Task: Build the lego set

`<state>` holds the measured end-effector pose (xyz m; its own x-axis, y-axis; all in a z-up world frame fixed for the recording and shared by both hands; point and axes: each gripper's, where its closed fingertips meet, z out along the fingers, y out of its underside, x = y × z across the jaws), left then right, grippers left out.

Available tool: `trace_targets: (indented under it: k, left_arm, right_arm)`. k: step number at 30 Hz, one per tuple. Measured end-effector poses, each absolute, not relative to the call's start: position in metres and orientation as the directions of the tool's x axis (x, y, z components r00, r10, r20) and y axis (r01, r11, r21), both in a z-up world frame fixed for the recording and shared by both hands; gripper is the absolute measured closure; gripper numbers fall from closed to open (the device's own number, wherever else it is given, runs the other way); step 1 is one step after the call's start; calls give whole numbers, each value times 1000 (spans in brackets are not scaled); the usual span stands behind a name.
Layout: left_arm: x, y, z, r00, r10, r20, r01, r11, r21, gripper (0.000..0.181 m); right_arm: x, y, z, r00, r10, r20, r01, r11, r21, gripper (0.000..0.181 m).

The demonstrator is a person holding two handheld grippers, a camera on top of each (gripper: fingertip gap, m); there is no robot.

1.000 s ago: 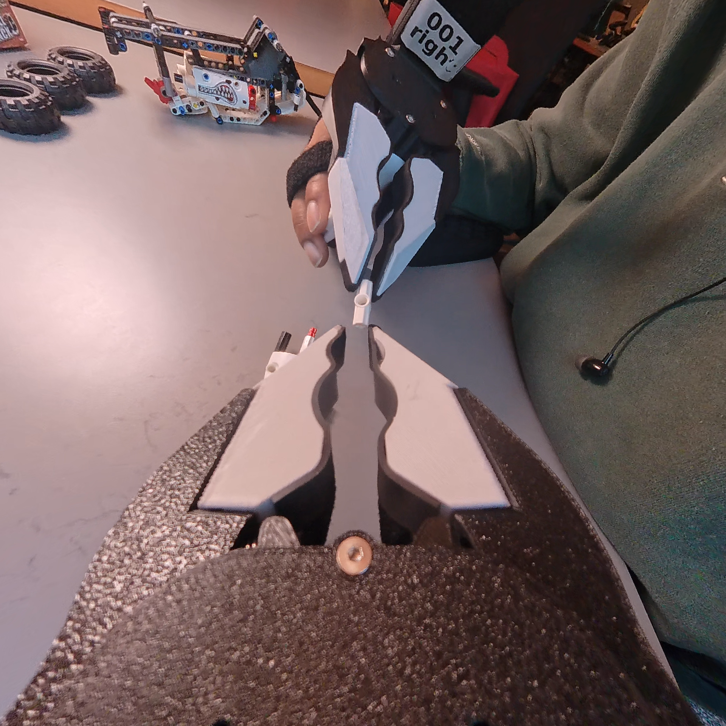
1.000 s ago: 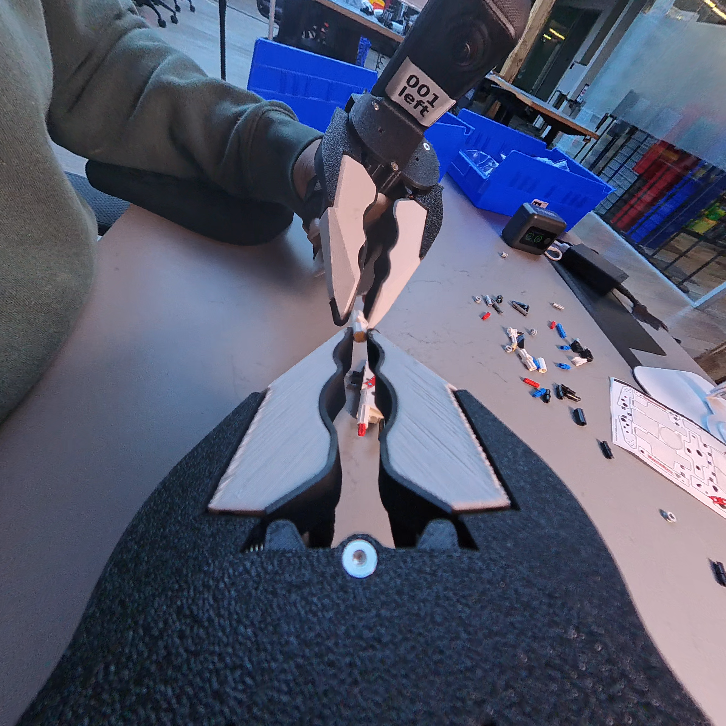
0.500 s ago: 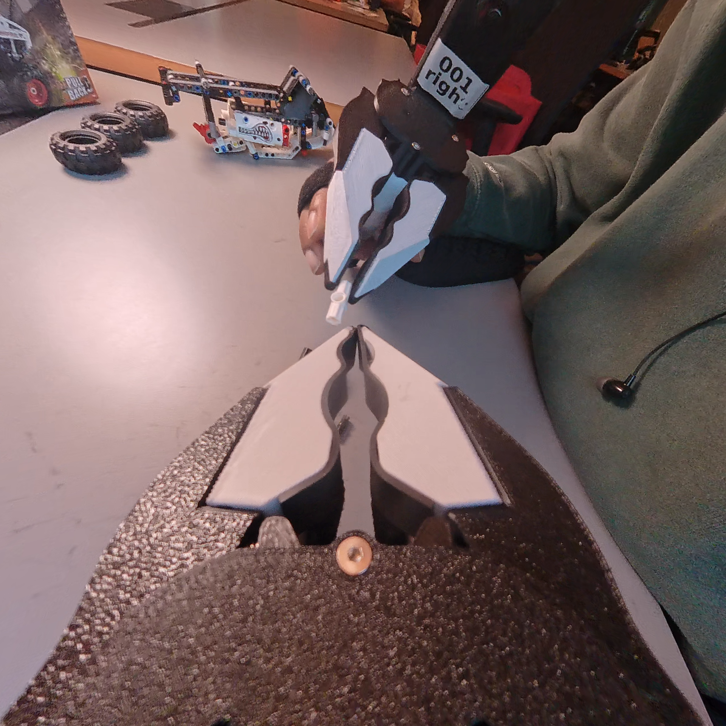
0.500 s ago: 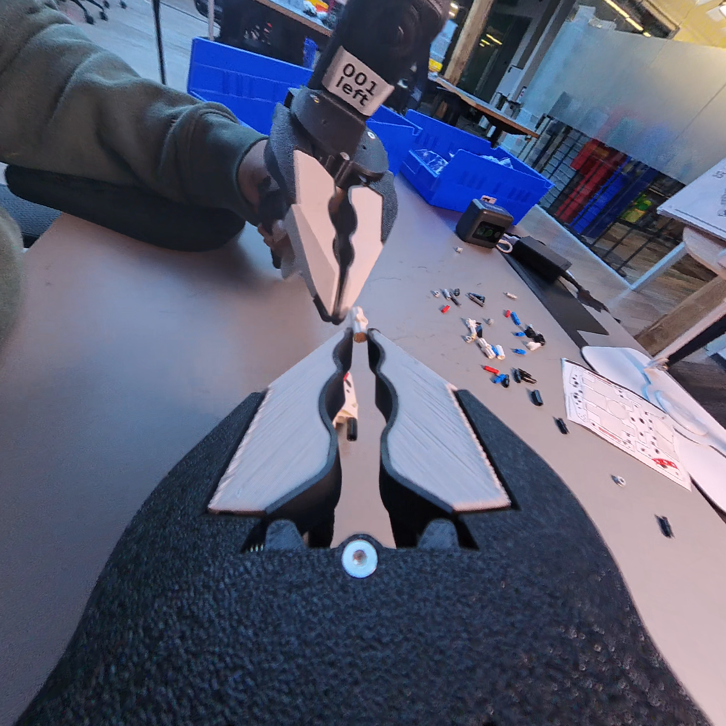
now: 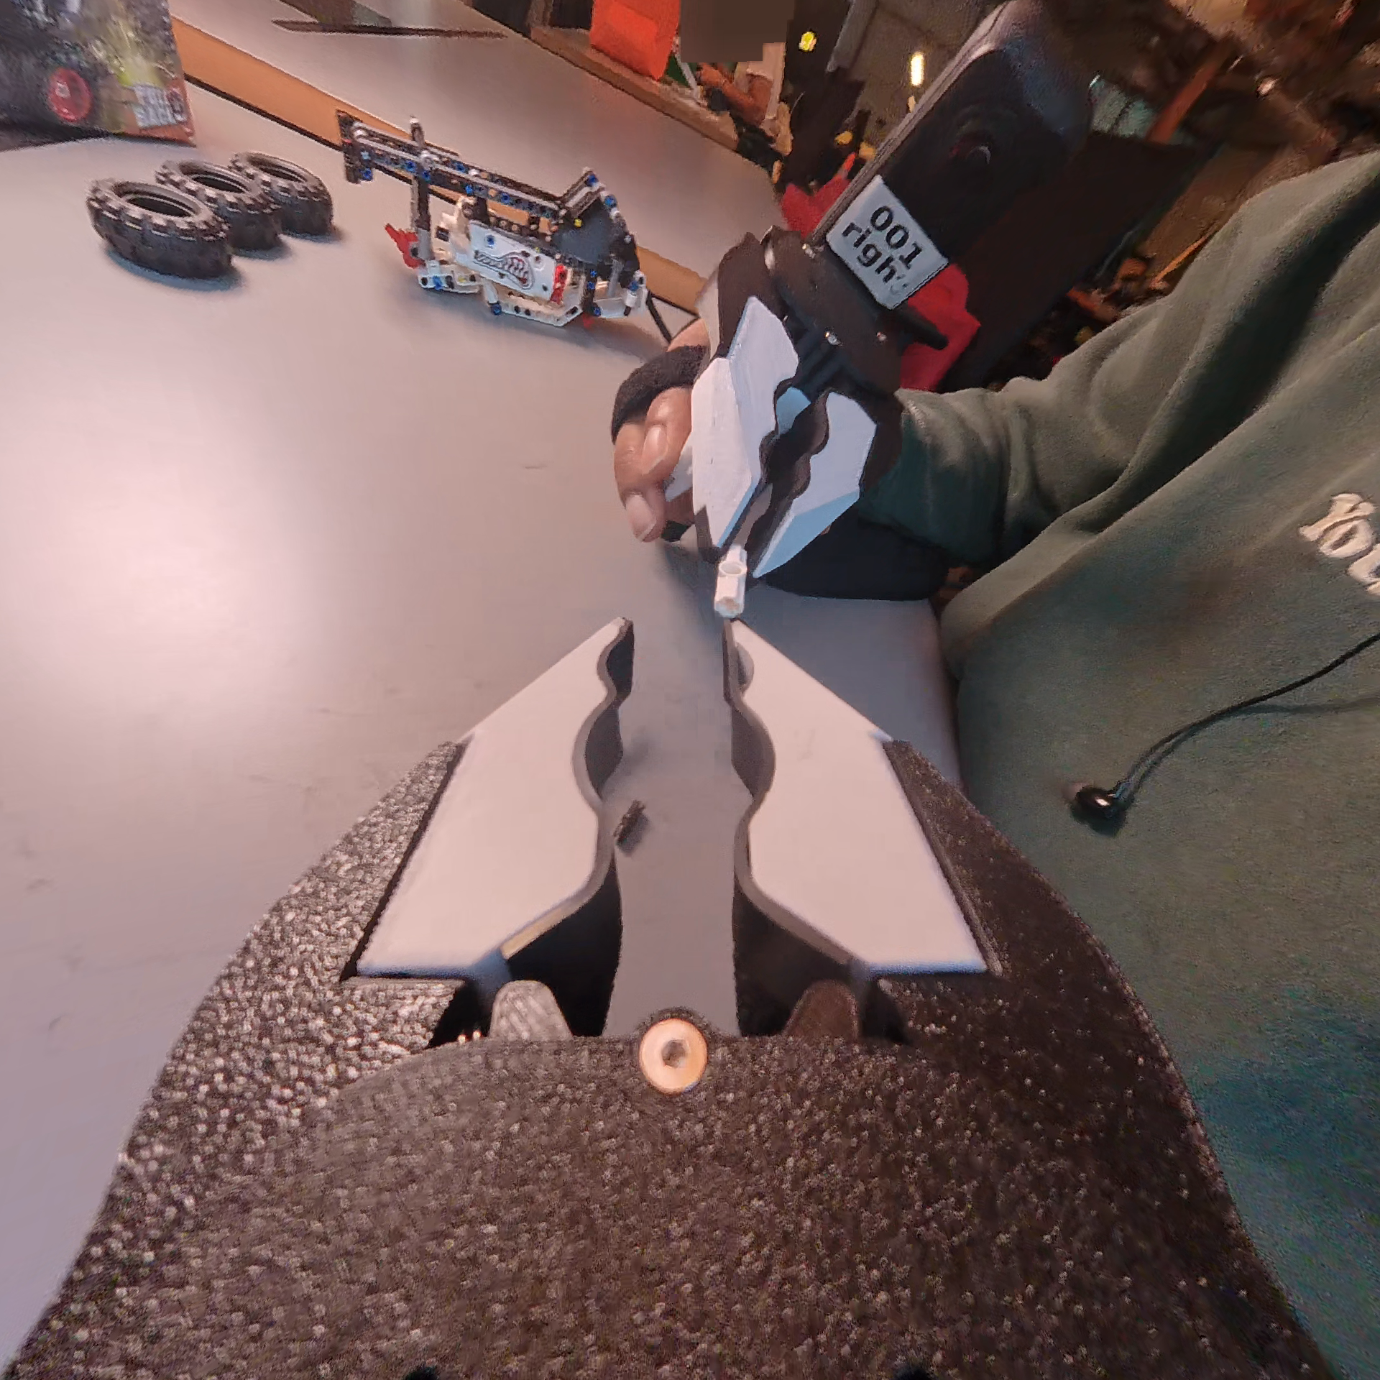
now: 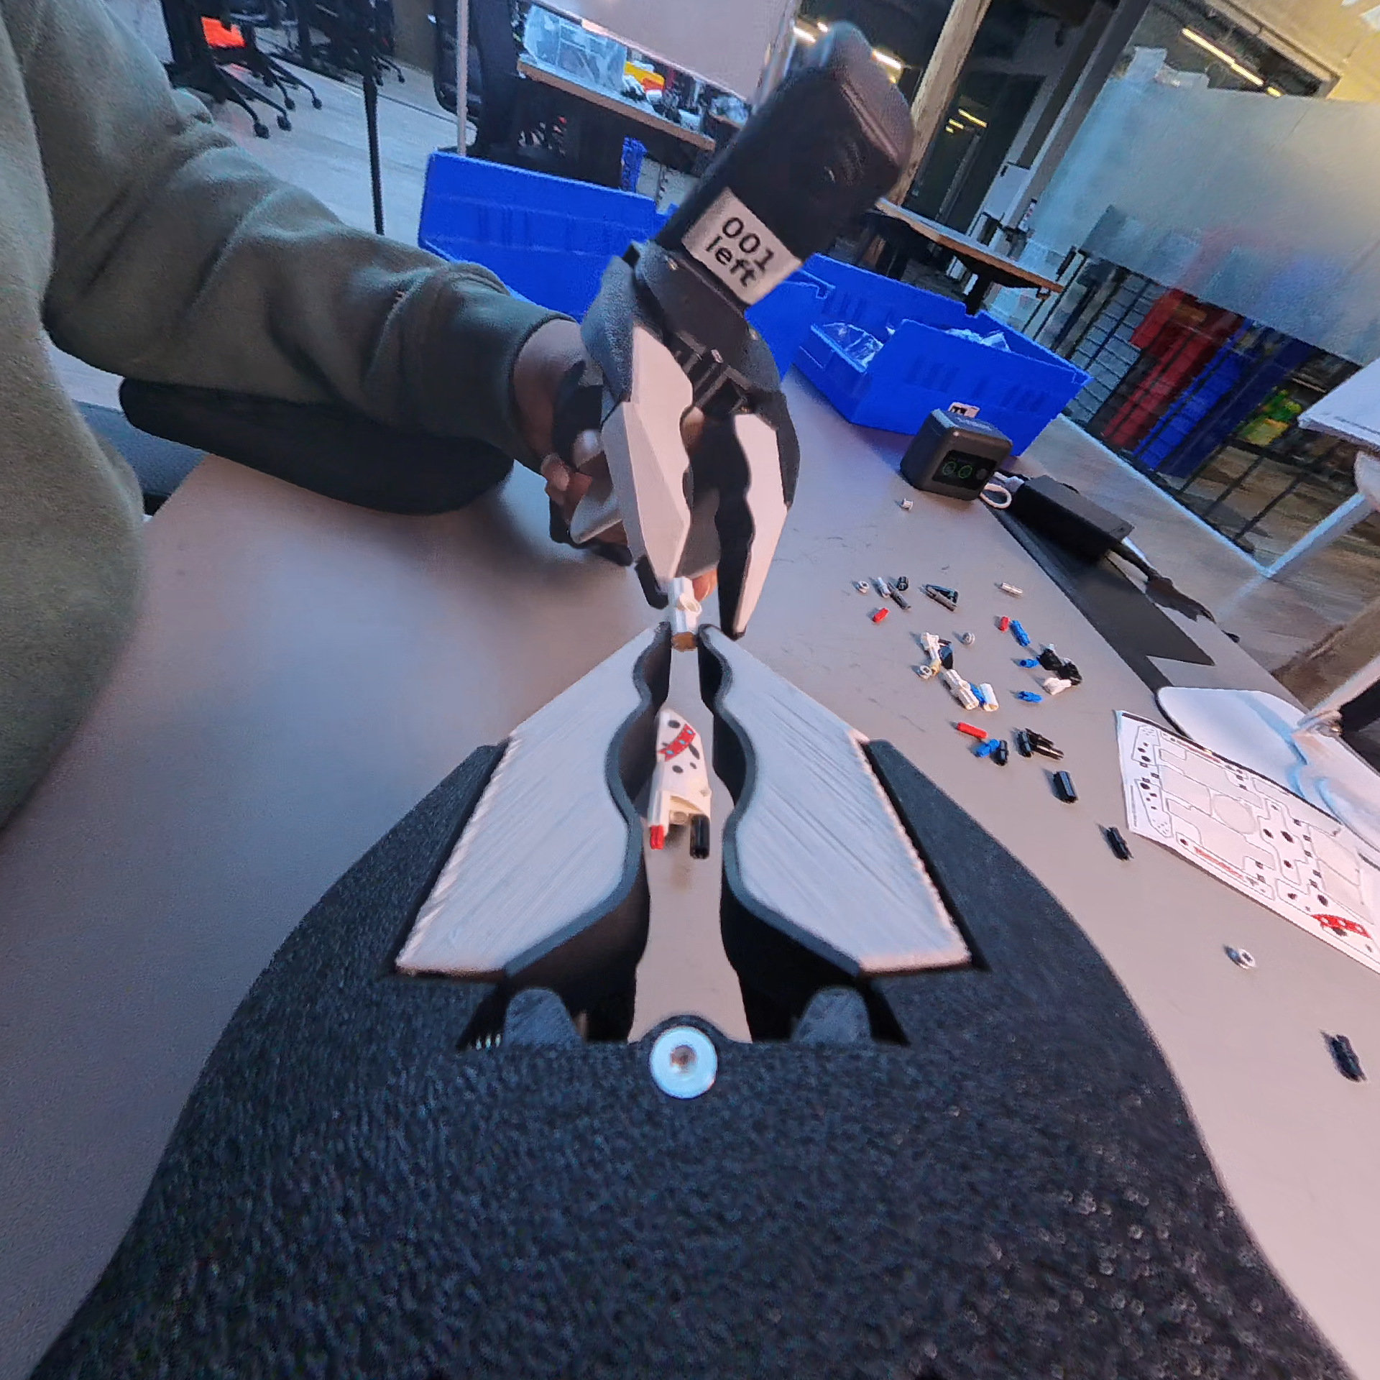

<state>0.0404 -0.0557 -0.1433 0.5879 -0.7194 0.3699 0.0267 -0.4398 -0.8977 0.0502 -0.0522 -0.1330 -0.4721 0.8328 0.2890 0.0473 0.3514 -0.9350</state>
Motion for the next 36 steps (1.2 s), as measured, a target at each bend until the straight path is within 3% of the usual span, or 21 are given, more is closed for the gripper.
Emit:
trace_targets:
  k: [5,11,16,23,31,36]
  left_arm:
    - [54,-73,-117,338,-755,562,184,-532,-826,151]
    - [65,-77,-129,321,-726,608,123,-605,-787,152]
    - [76,-85,-135,300,-736,607,61,-620,-782,170]
    - [73,-77,-135,355,-726,589,81,-604,-793,174]
    - [58,-54,-129,450,-669,591,209,-565,-798,175]
    - [34,-30,-112,458,-574,679,449,-510,-733,175]
  right_arm:
    - [56,-64,-132,-530,799,283,22,347,-938,175]
    - [60,-74,-131,-564,771,297,-3,357,-934,175]
    - [62,-77,-132,-574,757,312,-12,373,-928,175]
    - [59,-71,-128,-538,777,326,-18,377,-926,175]
    - [45,-46,-122,-381,845,375,-6,403,-915,176]
    - [38,-26,-107,-227,881,415,-28,420,-907,163]
